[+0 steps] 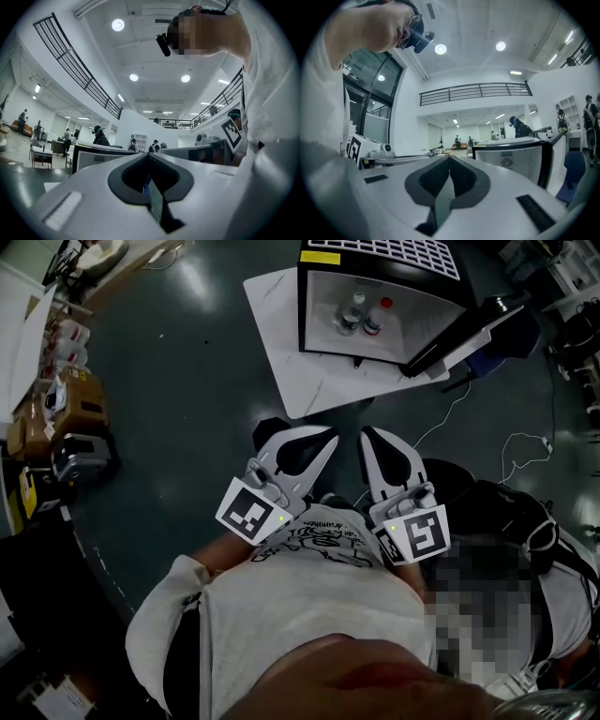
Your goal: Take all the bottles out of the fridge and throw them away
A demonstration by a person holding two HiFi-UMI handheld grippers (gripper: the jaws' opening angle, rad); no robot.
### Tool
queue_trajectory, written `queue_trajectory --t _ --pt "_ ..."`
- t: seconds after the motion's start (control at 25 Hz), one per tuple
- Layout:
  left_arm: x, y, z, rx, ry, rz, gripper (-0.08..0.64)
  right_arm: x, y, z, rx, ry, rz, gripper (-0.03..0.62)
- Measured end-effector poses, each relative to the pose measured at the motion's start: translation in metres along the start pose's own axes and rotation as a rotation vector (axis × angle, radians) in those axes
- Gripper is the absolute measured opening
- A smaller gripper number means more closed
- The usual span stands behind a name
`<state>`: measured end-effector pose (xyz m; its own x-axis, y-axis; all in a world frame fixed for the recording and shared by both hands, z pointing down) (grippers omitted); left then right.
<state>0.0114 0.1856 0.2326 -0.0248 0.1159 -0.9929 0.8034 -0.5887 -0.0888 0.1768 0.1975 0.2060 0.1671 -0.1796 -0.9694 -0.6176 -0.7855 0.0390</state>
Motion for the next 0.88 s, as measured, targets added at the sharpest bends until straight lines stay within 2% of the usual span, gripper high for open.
queue_trajectory --t 0.88 --pt "-0.008 0.046 0.043 0.004 -0.015 0.013 0.009 0.009 0.044 -0.050 -0.012 0.003 0.018 0.009"
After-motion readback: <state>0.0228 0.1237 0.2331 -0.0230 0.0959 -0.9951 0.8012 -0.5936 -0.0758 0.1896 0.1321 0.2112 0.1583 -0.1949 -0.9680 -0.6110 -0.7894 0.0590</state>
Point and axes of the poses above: the fingertips, and each gripper's own axes: y forward along the fingers, z to its left, x out of its top, the point moved 9 cm from there along -y, backward along the fingers, and after that the axes turned 11 degrees about y, right-handed, at the moved point
